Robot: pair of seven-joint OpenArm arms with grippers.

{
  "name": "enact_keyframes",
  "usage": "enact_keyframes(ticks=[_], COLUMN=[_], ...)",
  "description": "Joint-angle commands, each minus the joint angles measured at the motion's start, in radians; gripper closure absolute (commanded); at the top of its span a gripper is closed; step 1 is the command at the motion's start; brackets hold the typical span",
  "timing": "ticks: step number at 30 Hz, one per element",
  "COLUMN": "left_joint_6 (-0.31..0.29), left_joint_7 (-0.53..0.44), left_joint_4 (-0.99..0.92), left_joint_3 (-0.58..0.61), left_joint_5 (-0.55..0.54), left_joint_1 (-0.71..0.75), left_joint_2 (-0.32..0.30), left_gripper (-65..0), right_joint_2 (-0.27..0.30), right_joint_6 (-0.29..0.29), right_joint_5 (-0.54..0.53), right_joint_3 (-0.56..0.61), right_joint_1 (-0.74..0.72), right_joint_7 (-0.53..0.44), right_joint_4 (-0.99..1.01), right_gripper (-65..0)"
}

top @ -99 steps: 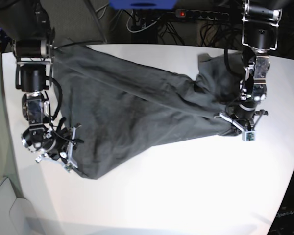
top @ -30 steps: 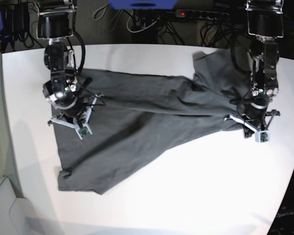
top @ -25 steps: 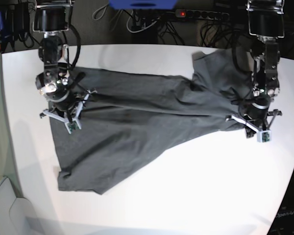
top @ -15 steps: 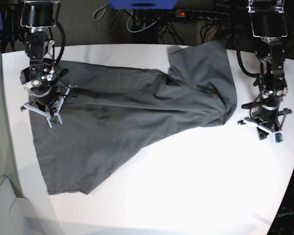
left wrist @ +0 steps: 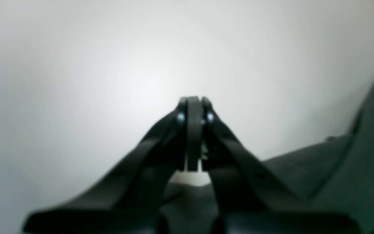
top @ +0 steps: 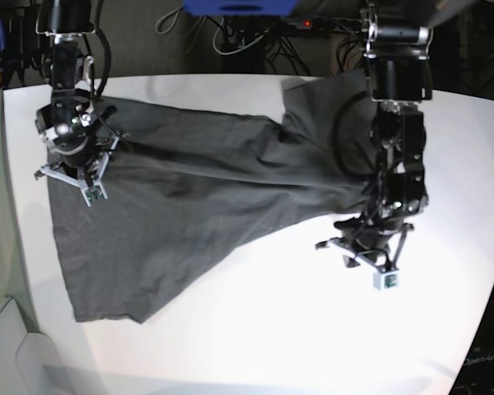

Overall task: Layout the t-shirt on the table in an organized manner, then fold the t-shirt properly
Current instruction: 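Move the left gripper to the shirt's bunched middle and grasp fabric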

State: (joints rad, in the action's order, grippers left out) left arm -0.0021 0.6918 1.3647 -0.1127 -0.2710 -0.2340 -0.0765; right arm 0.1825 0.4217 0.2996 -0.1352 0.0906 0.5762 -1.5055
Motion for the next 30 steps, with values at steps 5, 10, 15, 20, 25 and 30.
enact_keyframes(ticks=[5, 10, 15, 20, 25, 30], left_joint_6=[-0.003, -0.003, -0.003, -0.003, -0.005, -0.005], left_joint_7=[0.127, 0.208, 0.203, 0.128, 0.065, 0.058], left_joint_4=[0.011, 0.014, -0.024, -0.224, -0.344, -0.347], left_joint_3=[0.153, 0.288, 0.334, 0.333, 0.351, 0.425], left_joint_5=[-0.001, -0.001, 0.003, 0.000, -0.001, -0.001], left_joint_1=[-0.103, -0.138, -0.166, -0.241, -0.268, -0.265], left_joint_2=[0.042, 0.037, 0.037, 0.042, 0.065, 0.068], left_gripper=[-4.9, -23.6, -28.7, -28.9, -28.9, -28.8], right_joint_2=[0.007, 0.007, 0.007, 0.007, 0.007, 0.007], right_joint_6=[0.003, 0.003, 0.003, 0.003, 0.003, 0.003], right_joint_5=[-0.001, -0.001, -0.001, -0.001, -0.001, -0.001], right_joint_3=[-0.002, -0.002, -0.002, -0.002, -0.002, -0.002], right_joint_1=[-0.015, -0.027, -0.028, -0.028, -0.028, -0.030], right_joint_7=[0.000, 0.000, 0.001, 0.001, 0.001, 0.001], right_joint_4=[-0.011, -0.011, -0.011, -0.011, -0.011, -0.011], right_gripper=[0.0, 0.0, 0.0, 0.0, 0.0, 0.0])
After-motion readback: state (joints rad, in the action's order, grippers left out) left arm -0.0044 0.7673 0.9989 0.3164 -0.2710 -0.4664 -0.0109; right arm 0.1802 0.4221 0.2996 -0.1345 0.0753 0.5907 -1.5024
